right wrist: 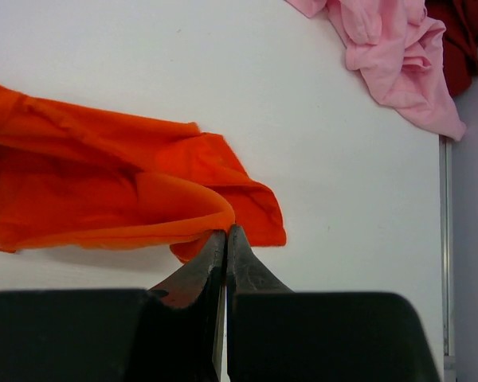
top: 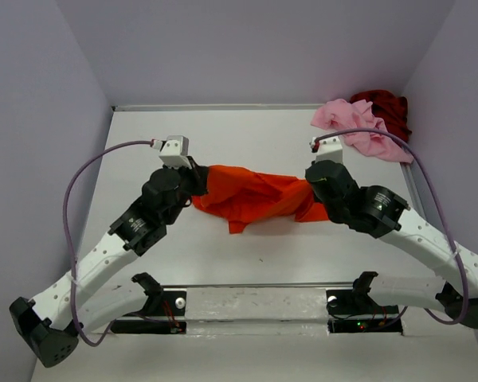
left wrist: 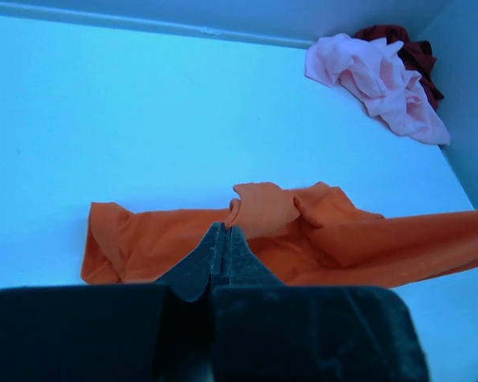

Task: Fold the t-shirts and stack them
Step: Flatten the tshirt out

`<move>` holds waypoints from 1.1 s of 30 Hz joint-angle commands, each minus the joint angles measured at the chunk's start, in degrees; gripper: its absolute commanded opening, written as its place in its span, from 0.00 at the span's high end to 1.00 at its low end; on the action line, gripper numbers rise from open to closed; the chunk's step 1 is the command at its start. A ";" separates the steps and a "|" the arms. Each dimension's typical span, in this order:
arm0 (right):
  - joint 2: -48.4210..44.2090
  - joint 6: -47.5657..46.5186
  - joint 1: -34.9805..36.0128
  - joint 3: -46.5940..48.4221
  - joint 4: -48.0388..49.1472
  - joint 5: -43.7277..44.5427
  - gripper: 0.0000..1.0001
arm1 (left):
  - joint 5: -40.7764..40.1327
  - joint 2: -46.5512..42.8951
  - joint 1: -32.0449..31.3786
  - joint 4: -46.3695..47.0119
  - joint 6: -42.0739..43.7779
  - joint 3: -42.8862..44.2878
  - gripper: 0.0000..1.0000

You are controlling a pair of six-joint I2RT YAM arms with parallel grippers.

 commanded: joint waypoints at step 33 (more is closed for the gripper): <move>-14.47 17.15 -0.34 -19.41 1.59 -27.53 1.00 | 0.46 6.67 14.18 -5.51 13.61 24.97 1.00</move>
